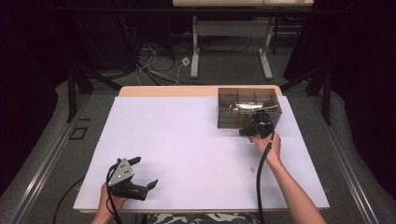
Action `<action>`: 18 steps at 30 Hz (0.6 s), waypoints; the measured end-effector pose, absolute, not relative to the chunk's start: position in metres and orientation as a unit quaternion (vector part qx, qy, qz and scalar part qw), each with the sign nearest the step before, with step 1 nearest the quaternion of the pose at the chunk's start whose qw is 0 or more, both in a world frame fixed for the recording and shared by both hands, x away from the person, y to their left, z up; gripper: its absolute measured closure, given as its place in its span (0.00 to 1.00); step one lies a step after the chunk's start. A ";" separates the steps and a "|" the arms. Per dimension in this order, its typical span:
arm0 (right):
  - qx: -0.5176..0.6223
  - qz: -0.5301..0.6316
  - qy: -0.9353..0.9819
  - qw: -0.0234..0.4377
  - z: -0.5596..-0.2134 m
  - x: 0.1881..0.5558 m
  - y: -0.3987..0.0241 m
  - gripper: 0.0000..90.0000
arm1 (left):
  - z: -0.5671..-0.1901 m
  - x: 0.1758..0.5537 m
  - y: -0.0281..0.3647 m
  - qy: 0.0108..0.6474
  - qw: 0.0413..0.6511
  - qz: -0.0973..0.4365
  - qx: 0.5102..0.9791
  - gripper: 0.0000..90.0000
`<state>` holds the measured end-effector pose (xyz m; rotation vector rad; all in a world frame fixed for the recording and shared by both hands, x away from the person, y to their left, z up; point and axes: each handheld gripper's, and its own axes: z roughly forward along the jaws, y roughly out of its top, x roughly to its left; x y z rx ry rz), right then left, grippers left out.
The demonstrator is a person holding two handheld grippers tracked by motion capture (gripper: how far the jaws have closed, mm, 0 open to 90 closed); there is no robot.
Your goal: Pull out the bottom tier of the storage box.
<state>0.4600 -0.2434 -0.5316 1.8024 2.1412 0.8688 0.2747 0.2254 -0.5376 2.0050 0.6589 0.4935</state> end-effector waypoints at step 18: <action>0.661 0.283 0.683 0.123 -0.538 0.467 -0.240 0.55 | -0.538 0.275 0.225 0.269 0.469 0.200 0.817 0.00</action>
